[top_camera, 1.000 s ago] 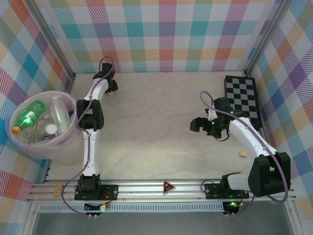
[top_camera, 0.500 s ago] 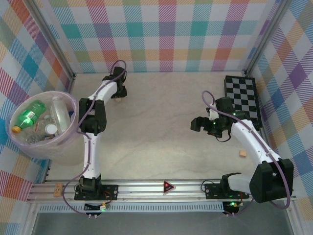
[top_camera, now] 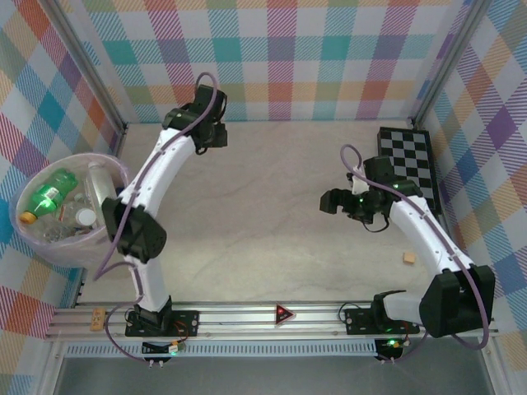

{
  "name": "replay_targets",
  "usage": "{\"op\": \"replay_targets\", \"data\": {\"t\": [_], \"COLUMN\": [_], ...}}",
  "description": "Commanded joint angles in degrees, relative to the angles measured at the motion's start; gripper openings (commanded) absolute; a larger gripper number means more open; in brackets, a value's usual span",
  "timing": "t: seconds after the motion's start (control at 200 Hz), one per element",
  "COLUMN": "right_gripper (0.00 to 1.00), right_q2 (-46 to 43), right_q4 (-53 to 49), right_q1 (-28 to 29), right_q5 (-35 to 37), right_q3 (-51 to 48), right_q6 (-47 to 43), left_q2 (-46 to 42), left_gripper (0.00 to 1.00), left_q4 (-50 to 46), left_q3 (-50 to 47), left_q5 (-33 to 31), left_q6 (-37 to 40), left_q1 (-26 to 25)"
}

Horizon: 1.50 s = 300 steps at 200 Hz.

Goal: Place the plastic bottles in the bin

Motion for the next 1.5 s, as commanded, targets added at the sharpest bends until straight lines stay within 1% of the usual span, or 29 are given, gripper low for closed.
{"op": "replay_targets", "data": {"t": [0.0, 0.05, 0.115, 0.2, 0.255, 0.385, 0.47, 0.505, 0.575, 0.695, 0.765, 0.85, 0.9, 0.925, 0.975, 0.995, 1.035, 1.08, 1.195, 1.335, 1.395, 1.45, 1.495], "right_gripper": [0.97, 0.97, 0.97, 0.97, 0.97, 0.97, 0.97, 0.97, 0.97, 0.97, 0.97, 0.97, 0.97, 0.97, 0.97, 0.97, 0.97, 0.97, 0.97, 0.97, 0.97, 0.97, 0.97], "right_q2": [3.0, 4.2, 5.4, 6.2, 7.0, 9.4, 10.3, 10.5, 10.9, 11.2, 10.8, 10.4, 10.4, 10.4, 10.5, 10.5, 10.6, 10.7, 10.9, 11.1, 11.4, 11.6, 11.8], "right_q4": [2.0, 2.6, 2.6, 3.1, 3.4, 4.6, 5.1, 5.2, 5.2, 5.1, 5.4, 5.9, 6.0, 6.0, 5.9, 5.8, 5.7, 5.6, 5.9, 6.6, 6.6, 6.7, 6.6], "right_q1": [0.3, 0.3, 0.3, 0.3, 0.3, 0.3, 0.4, 0.4, 0.4, 0.5, 0.6, 0.6, 0.6, 0.6, 0.6, 0.6, 0.7, 0.6, 0.6, 0.6, 0.6, 0.6, 0.6], "right_q5": [-2.6, -3.4, -4.2, -4.3, -4.4, -6.3, -7.4, -7.7, -8.0, -9.2, -9.2, -9.1, -9.2, -9.3, -9.3, -9.2, -9.2, -9.1, -9.4, -9.6, -9.5, -9.6, -9.6], "right_q3": [2.7, 3.5, 4.4, 4.6, 4.7, 5.0, 5.3, 5.4, 5.7, 6.2, 5.8, 5.0, 4.7, 4.5, 4.3, 4.3, 4.3, 4.3, 4.3, 3.6, 3.5, 3.4, 3.4], "right_q6": [-1.7, -1.9, -2.3, -2.9, -3.2, -3.0, -2.7, -2.7, -2.8, -2.8, -2.6, -2.3, -2.3, -2.3, -2.5, -2.6, -2.8, -3.1, -3.0, -2.6, -2.7, -2.7, -2.8], "left_q2": [-10.2, -14.1, -18.2, -24.2, -28.8, -40.9, -47.1, -48.7, -50.7, -51.1, -50.3, -48.9, -48.1, -47.5, -46.1, -45.5, -44.6, -43.7, -41.7, -38.8, -37.5, -36.5, -35.9], "left_gripper": [0.14, 0.12, 0.09, 0.08, 0.08, 0.08, 0.07, 0.08, 0.15, 0.18, 0.28, 0.31, 0.38, 0.44, 0.72, 0.80, 0.91, 1.00, 1.00, 1.00, 0.94, 0.86, 0.81], "left_q4": [-9.1, -10.8, -14.5, -17.6, -17.7, -17.1, -18.3, -19.0, -20.0, -21.5, -21.7, -21.3, -20.6, -20.4, -20.4, -20.4, -20.3, -20.4, -20.1, -18.0, -16.0, -13.8, -11.6], "left_q3": [0.1, 0.4, 1.9, 1.3, -2.0, -12.3, -18.2, -19.8, -22.4, -24.0, -24.7, -25.3, -25.5, -25.4, -24.5, -24.0, -22.9, -21.3, -17.1, -14.1, -14.1, -14.8, -15.7], "left_q5": [-1.2, -1.4, -3.3, -4.5, -6.3, -7.8, -9.8, -10.4, -12.2, -16.4, -16.3, -15.1, -14.1, -13.4, -11.7, -11.2, -10.8, -10.8, -9.9, -13.2, -13.1, -12.7, -12.1], "left_q6": [-0.1, 0.9, 1.0, 0.0, -1.3, -5.4, -7.7, -8.0, -7.9, -7.4, -6.7, -6.0, -5.3, -5.0, -4.0, -3.4, -2.6, -2.0, -0.4, 2.2, 3.5, 4.1, 4.6], "left_q1": [0.0, 0.2, 0.9, 4.3, 6.9, 15.6, 18.6, 19.2, 19.8, 21.0, 22.0, 23.6, 24.6, 25.3, 26.5, 26.8, 27.2, 27.6, 27.8, 28.7, 29.6, 30.2, 30.2]}}
